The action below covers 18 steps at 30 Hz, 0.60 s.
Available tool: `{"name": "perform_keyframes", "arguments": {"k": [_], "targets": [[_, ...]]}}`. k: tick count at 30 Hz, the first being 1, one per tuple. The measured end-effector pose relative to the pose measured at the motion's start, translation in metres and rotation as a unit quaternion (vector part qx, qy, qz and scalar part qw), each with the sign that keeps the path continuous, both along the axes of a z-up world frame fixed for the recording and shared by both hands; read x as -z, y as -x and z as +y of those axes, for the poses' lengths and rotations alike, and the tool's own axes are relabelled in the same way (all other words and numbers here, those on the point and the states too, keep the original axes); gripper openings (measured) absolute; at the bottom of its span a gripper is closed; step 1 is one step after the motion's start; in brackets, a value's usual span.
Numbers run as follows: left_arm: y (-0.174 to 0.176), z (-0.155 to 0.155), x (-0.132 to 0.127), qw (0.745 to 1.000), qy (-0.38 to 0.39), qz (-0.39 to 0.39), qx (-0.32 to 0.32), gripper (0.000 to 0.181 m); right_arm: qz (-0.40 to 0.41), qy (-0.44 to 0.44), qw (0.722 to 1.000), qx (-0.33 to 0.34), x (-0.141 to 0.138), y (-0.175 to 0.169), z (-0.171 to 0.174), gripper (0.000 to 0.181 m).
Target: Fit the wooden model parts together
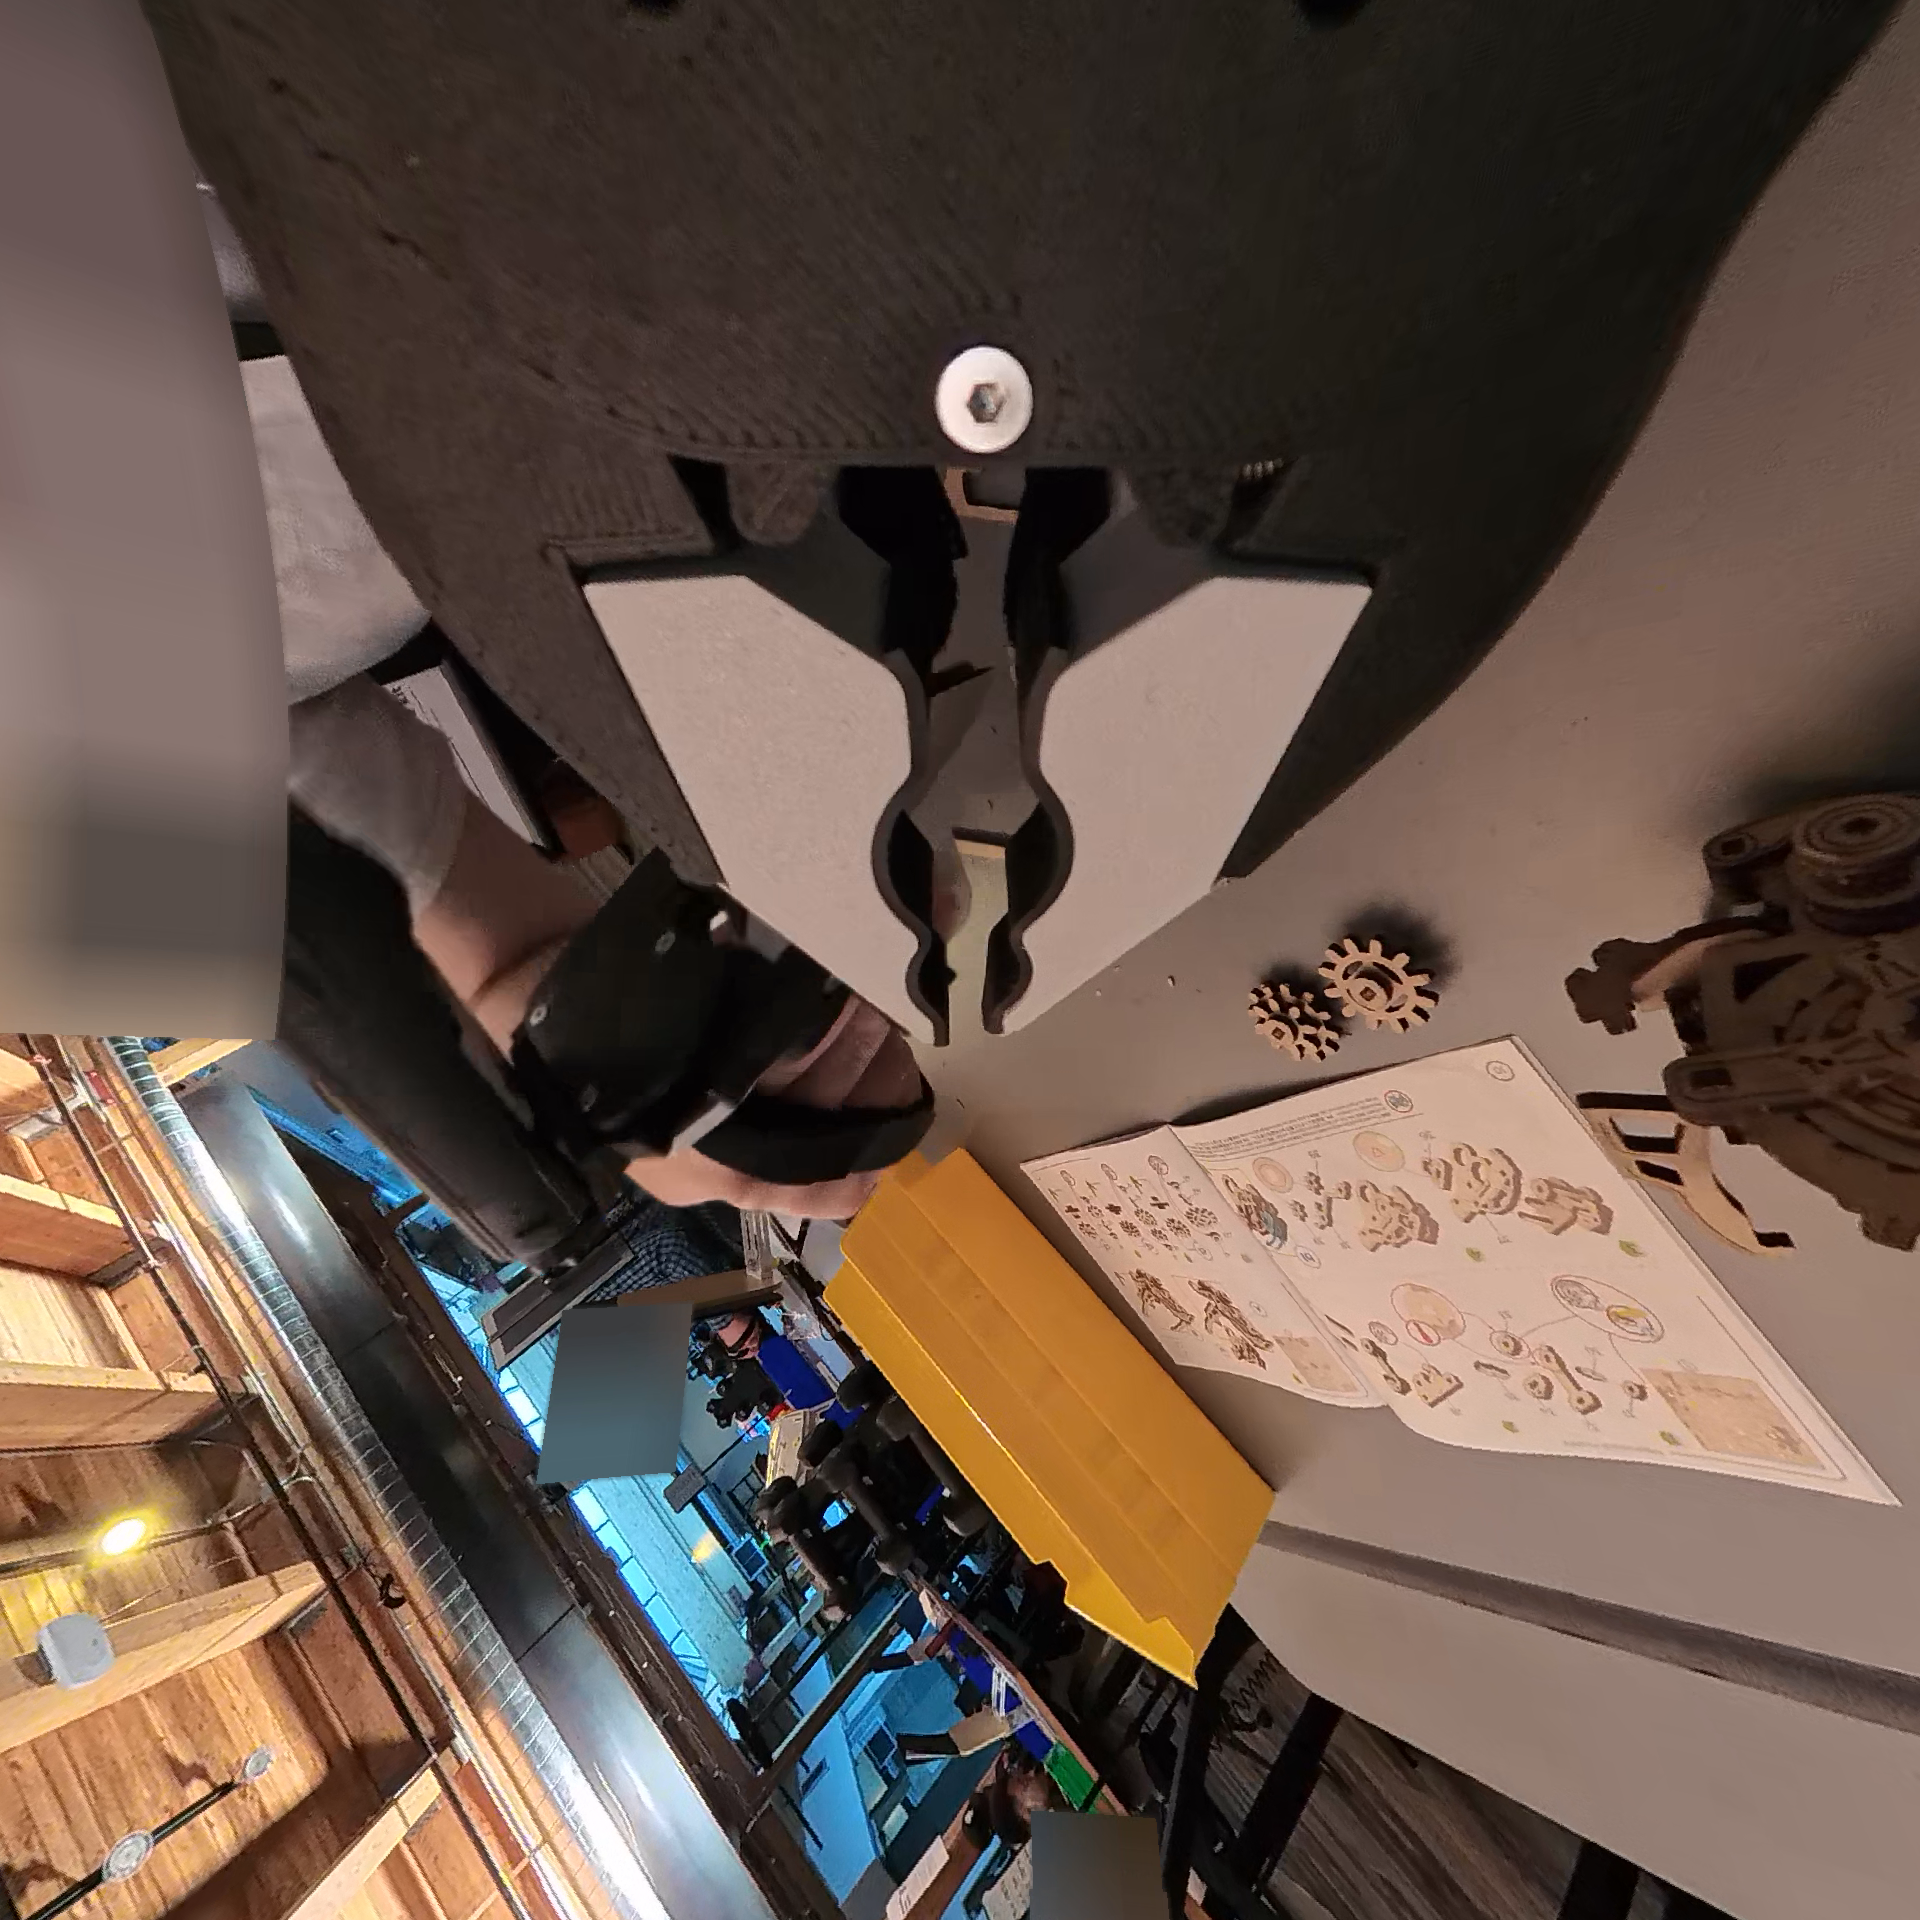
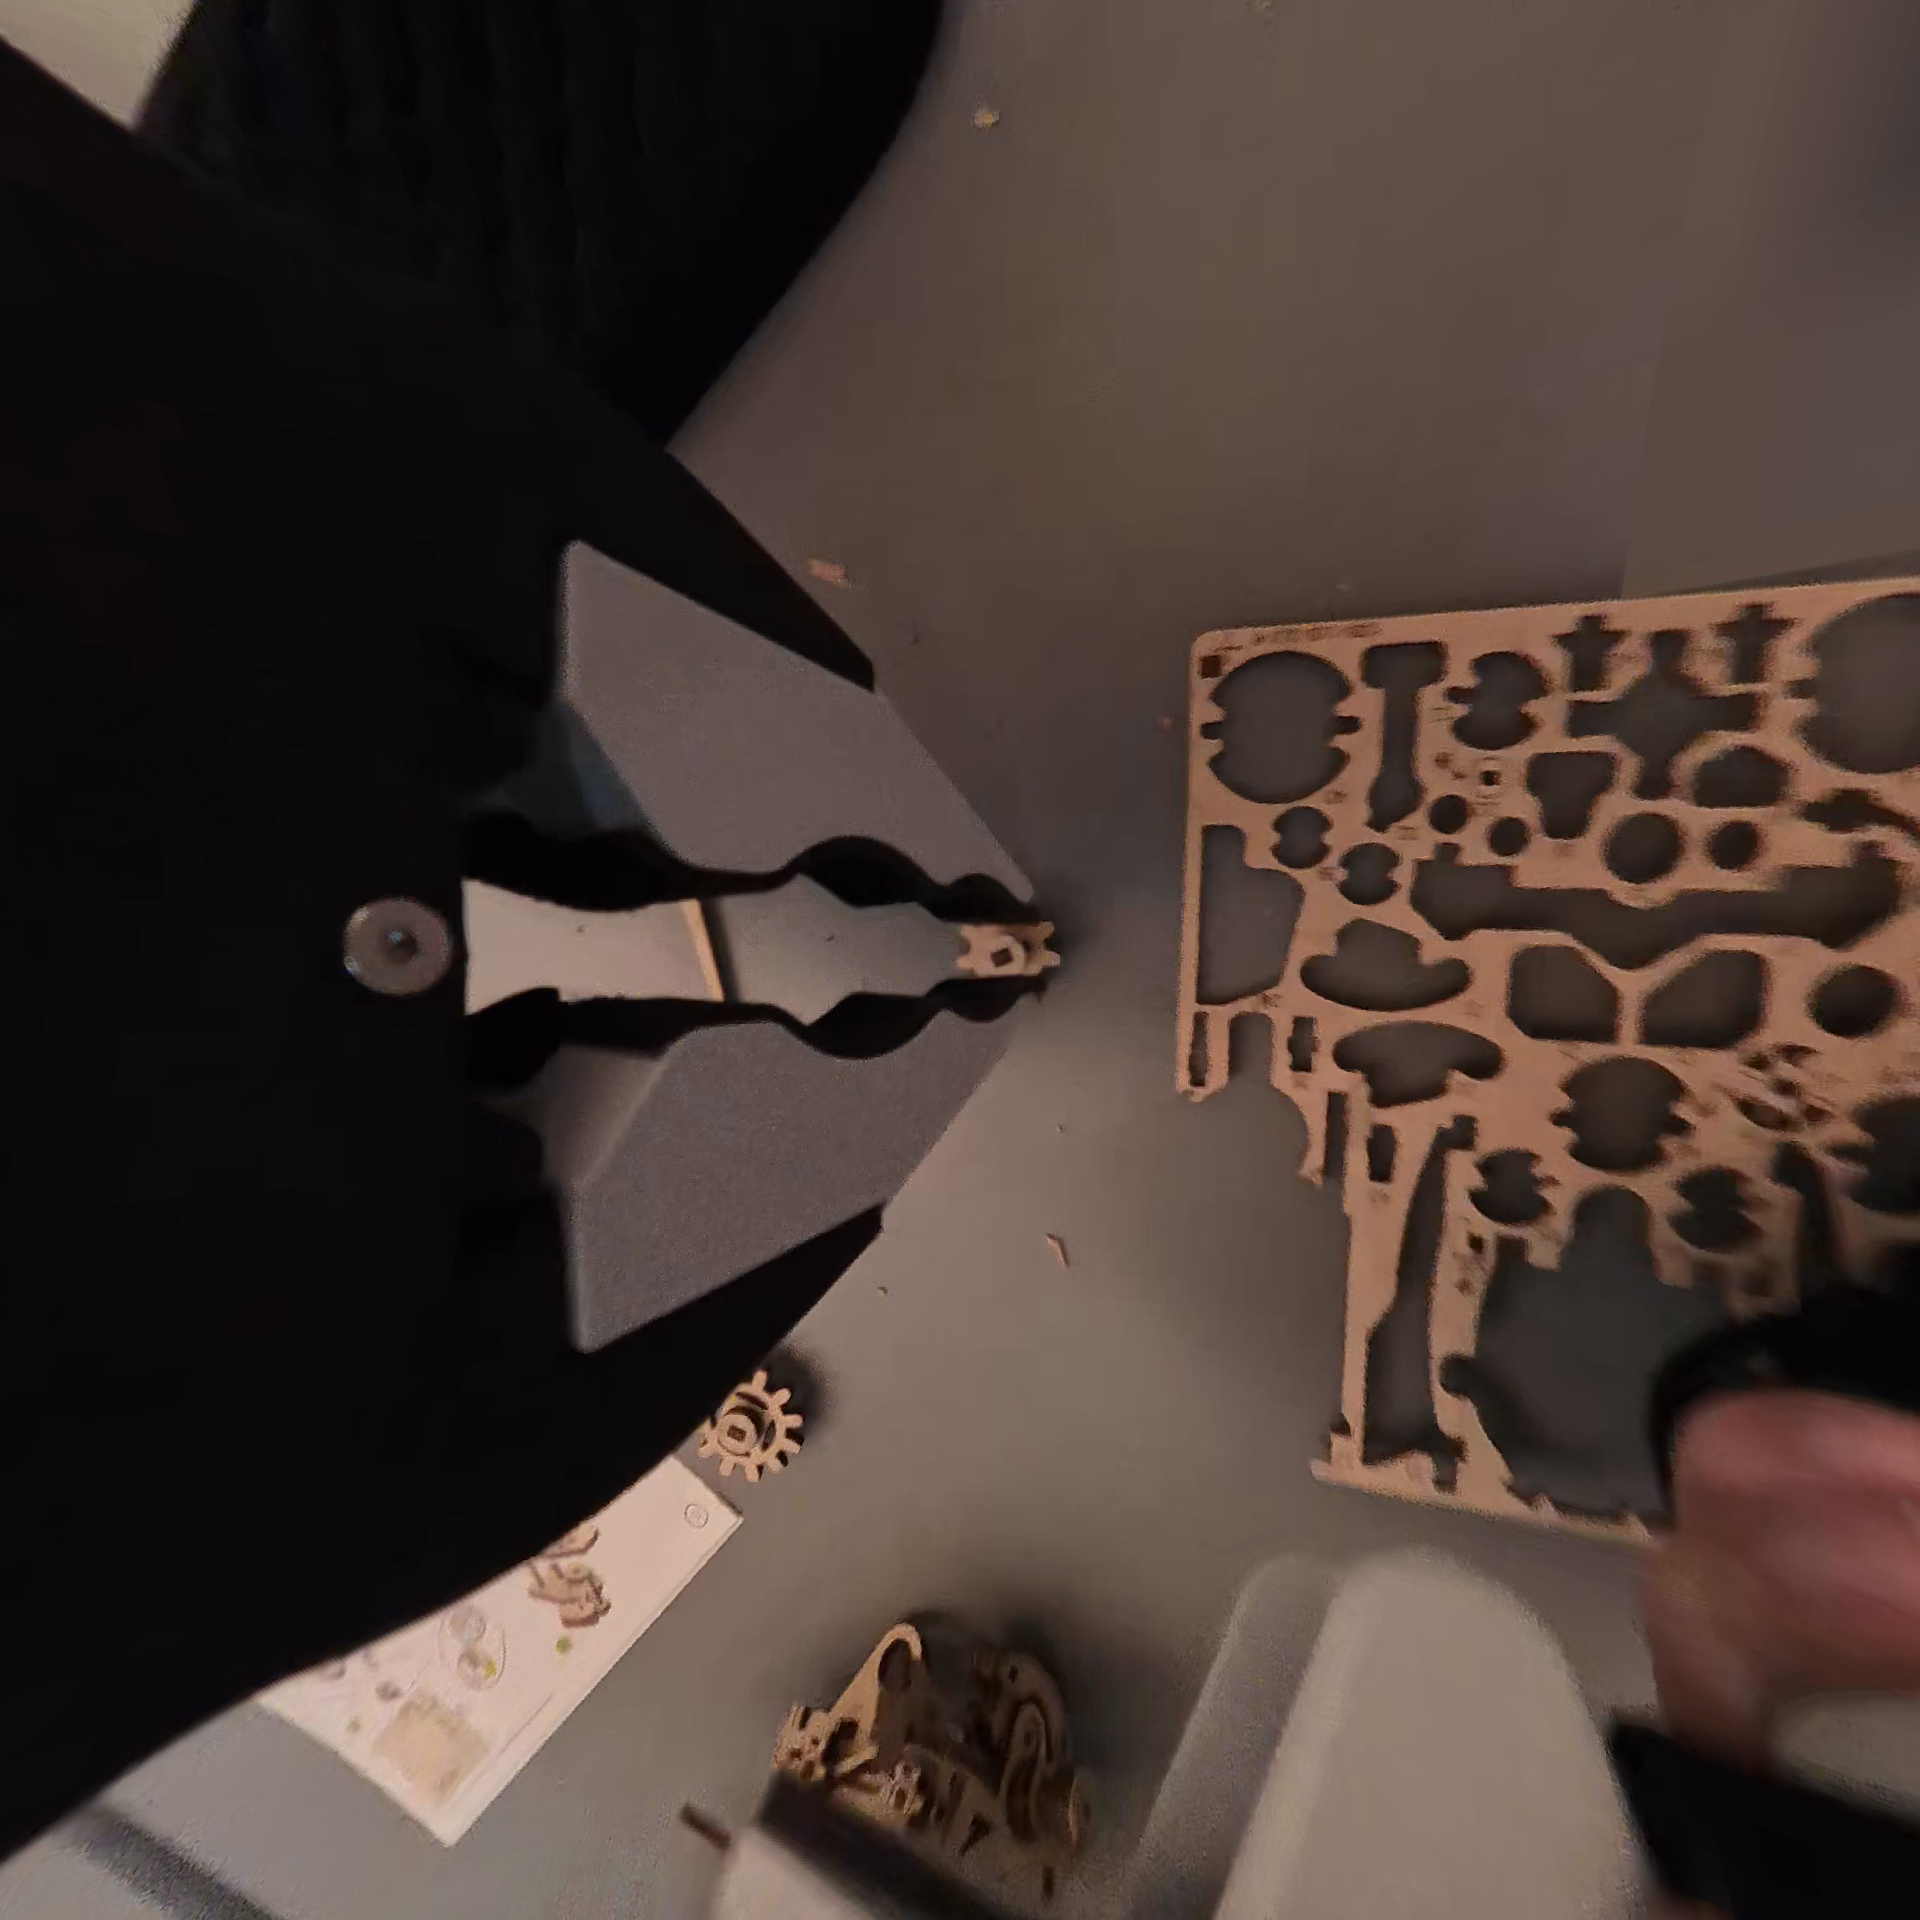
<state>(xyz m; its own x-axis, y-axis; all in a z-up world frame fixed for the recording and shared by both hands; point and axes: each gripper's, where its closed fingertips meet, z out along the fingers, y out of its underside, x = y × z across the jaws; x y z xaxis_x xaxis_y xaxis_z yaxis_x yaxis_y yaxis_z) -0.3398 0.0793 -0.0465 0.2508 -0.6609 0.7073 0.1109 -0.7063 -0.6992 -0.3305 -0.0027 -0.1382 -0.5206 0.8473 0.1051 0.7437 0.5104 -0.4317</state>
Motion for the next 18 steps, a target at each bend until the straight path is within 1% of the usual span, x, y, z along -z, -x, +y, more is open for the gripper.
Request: {"name": "perform_keyframes", "arguments": {"k": [1,3,6,8,11,12,13,14,15,16,17,18], "targets": [[0.0,0.0,0.0,1.0,0.002,-0.001,0.0,0.005,0.03,0.014,0.999,0.015,-0.006,0.003,0.0,0.012],[-0.001,0.0,0.003,1.0,0.004,0.002,0.001,0.005,0.056,0.036,0.997,0.042,-0.005,0.002,0.0,0.017],[-0.003,-0.001,0.004,1.0,0.002,0.008,0.005,0.005,0.05,0.051,0.995,0.063,0.012,-0.004,0.005,0.018],[-0.004,-0.001,0.005,1.0,0.001,0.012,0.005,0.005,0.055,0.066,0.993,0.076,0.018,-0.003,0.006,0.017],[-0.002,0.0,0.005,1.0,0.003,0.009,0.004,0.005,0.074,0.089,0.989,0.087,0.018,0.001,0.005,0.015],[-0.001,0.0,0.004,1.0,0.002,0.007,0.004,0.005,0.076,0.094,0.988,0.1,0.018,0.001,0.008,0.014],[-0.001,0.0,0.002,1.0,-0.002,0.004,0.006,0.006,0.083,0.12,0.982,0.118,0.015,0.002,0.008,0.014],[0.0,-0.001,-0.001,1.0,-0.01,0.001,0.01,0.007,0.095,0.167,0.971,0.143,0.008,0.002,0.007,0.014],[0.0,-0.003,-0.006,1.0,-0.022,-0.004,0.016,0.008,0.113,0.232,0.951,0.168,-0.003,0.003,0.005,0.014],[-0.001,-0.007,-0.013,0.999,-0.041,-0.01,0.027,0.01,0.136,0.312,0.921,0.188,-0.02,0.004,0.001,0.014],[-0.003,-0.013,-0.021,0.997,-0.067,-0.017,0.042,0.012,0.16,0.401,0.88,0.197,-0.042,0.003,-0.003,0.014],[-0.005,-0.021,-0.029,0.993,-0.099,-0.023,0.063,0.012,0.18,0.485,0.832,0.202,-0.064,0.0,-0.004,0.013]]}}
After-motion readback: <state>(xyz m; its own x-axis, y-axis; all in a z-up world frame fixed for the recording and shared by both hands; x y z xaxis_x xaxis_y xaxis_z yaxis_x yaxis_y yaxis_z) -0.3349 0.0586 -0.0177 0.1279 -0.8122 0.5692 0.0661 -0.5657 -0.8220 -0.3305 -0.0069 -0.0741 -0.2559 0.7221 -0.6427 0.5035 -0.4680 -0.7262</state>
